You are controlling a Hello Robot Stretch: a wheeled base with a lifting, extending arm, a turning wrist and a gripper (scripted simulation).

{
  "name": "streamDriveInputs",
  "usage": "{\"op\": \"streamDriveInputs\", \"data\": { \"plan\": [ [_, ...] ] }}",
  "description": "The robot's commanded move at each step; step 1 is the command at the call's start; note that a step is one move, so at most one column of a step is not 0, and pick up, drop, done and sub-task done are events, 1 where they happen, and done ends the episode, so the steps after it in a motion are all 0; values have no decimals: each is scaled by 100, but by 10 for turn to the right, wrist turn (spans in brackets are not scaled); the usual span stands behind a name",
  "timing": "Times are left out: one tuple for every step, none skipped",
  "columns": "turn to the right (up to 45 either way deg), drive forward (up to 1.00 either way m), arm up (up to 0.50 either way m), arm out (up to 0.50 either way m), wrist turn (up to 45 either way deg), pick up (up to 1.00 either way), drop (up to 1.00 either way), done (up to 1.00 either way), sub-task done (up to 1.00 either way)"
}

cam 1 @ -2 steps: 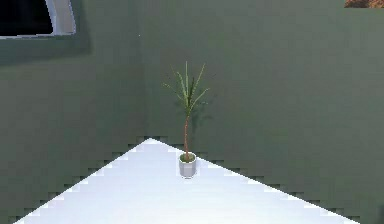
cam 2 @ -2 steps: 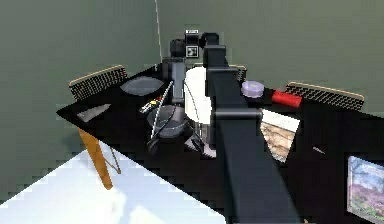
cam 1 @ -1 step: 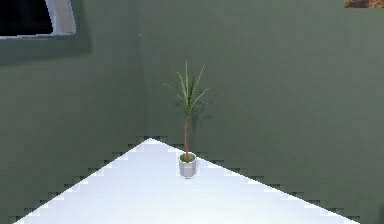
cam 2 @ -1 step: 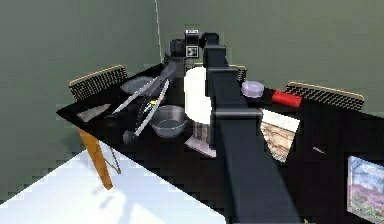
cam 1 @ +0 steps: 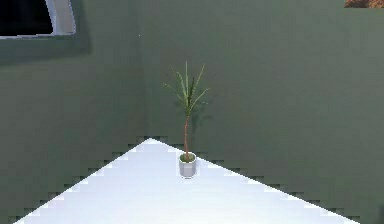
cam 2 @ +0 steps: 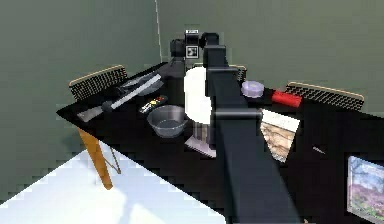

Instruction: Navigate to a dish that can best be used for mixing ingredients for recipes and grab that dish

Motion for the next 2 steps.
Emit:
{"op": "streamDriveInputs", "data": {
  "plan": [
    [0,0,0,0,450,0,0,0,0],
    [0,0,0,0,120,0,0,0,0]
  ]
}}
